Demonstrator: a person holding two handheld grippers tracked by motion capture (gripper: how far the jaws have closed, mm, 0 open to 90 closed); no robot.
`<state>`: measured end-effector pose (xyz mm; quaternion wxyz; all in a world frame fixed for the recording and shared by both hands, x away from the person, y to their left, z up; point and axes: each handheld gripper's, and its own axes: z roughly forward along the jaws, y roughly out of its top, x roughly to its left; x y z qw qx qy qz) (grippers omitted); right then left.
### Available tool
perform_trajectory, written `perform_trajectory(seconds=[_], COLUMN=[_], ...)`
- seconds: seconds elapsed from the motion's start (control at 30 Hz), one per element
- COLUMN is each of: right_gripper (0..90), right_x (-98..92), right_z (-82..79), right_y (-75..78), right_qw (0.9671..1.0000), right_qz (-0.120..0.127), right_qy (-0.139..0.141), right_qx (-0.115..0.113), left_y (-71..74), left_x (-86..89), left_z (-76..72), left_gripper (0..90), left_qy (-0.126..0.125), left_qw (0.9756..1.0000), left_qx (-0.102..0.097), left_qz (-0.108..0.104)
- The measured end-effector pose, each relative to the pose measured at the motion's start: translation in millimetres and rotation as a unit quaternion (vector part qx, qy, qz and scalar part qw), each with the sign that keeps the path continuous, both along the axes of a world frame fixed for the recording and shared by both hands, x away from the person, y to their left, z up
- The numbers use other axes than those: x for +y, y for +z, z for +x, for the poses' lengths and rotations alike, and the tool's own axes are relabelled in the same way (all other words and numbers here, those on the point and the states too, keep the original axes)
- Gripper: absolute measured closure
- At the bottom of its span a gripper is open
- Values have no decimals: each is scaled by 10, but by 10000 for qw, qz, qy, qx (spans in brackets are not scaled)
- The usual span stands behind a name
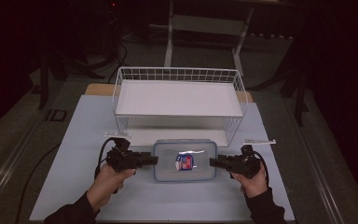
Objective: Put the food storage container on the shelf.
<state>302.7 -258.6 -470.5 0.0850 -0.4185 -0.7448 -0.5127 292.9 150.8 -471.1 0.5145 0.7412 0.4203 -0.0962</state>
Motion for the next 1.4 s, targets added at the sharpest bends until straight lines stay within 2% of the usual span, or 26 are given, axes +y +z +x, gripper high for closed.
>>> perform_trajectory(seconds=[0.23,0.43,0.63,0.77,0.8,1.13,1.17,1.33,1.4], right_gripper=[537,536,531,528,525,519,519,516,516], right_x=[50,96,134,149,155,190,195,199,202], right_z=[172,321,469,544,569,679,685,735,746], right_y=[26,43,-29,-70,-90,-187,-195,-275,-295], right_qw=[9999,9997,9996,9993,9992,9982,9982,9980,9979], right_qz=[39,60,25,72,65,66,65,51,30], right_qy=[-105,-170,-231,-306,-318,-466,-472,-522,-532], right_qx=[-41,-166,-147,-213,-240,-362,-373,-362,-378], left_y=[7,-29,-91,-108,-121,-200,-213,-303,-328], left_x=[30,45,46,30,18,-30,-36,-43,-45], left_z=[123,228,354,387,404,498,504,561,575], left_gripper=[568,563,556,549,548,525,523,519,518], left_qy=[234,406,557,652,711,967,1025,1043,1067], left_qw=[9997,9988,9975,9966,9957,9921,9918,9914,9912], left_qx=[-114,-250,-422,-505,-601,-793,-758,-775,-774], left_qz=[-25,-81,-71,-29,14,127,131,151,93])
